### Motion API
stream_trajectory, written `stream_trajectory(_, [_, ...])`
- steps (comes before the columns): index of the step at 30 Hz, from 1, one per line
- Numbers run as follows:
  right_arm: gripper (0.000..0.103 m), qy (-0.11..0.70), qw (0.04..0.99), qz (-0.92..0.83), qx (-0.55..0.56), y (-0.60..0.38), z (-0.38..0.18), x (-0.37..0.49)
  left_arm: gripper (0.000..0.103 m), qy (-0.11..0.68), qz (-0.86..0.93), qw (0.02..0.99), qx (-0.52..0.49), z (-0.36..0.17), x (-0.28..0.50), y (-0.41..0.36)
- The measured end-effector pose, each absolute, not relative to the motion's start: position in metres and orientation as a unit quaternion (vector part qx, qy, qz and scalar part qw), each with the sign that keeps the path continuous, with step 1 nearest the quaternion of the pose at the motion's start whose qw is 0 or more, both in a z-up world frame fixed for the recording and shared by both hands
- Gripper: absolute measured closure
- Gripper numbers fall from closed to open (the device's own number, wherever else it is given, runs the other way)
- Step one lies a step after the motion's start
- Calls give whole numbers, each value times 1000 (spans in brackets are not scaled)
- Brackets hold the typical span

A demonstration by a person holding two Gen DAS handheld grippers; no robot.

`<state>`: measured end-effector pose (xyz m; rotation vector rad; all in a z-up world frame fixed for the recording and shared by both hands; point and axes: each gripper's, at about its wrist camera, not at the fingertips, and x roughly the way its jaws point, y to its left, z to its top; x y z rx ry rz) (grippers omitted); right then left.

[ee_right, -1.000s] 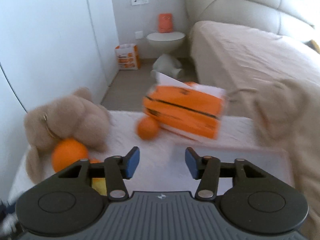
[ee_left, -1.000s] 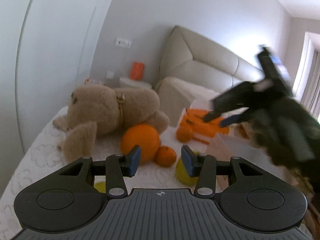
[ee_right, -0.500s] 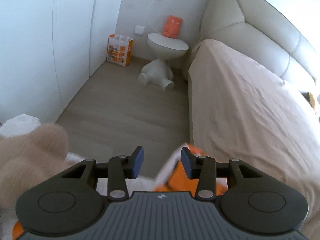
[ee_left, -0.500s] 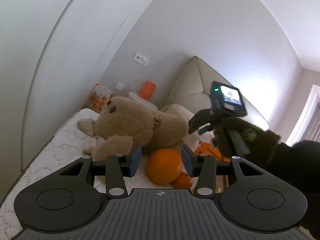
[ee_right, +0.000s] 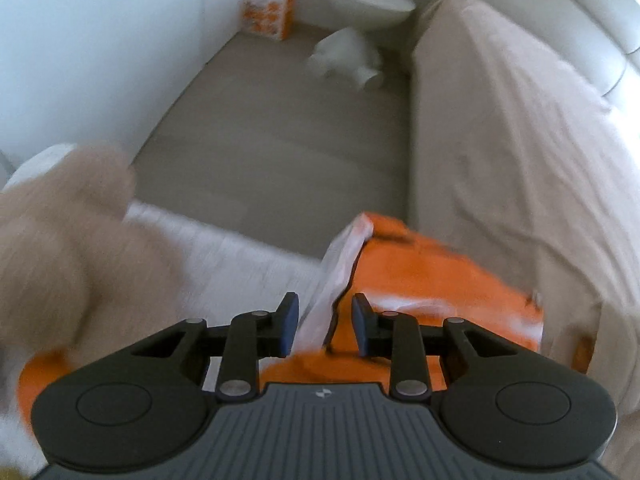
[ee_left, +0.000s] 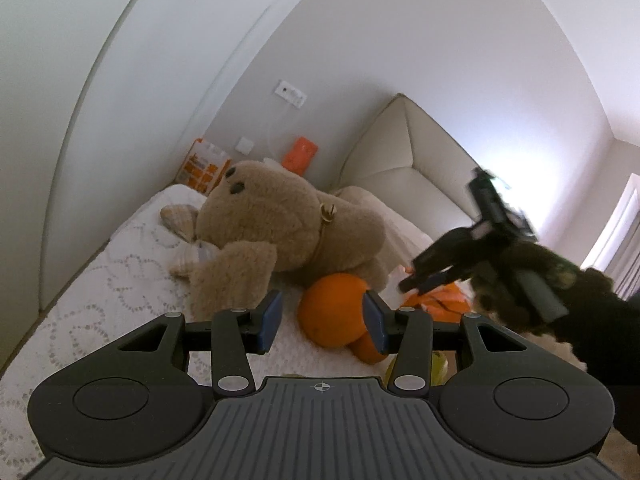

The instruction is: Organize fruits

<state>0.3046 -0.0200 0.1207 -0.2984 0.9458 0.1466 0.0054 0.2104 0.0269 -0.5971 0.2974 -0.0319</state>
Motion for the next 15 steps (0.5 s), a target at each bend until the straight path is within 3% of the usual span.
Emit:
stream_trajectory(3, [75, 416, 896, 80, -136, -21, 139, 271, 54, 145, -11, 945, -292, 27, 4, 211])
stream_trajectory(8, [74, 427, 892, 112, -97, -22, 140, 234, 54, 145, -9, 946, -288, 28, 4, 210])
stream_trajectory(15, [54, 435, 895, 66, -76, -12, 100, 246, 54, 133, -2, 953, -273, 32, -2, 205])
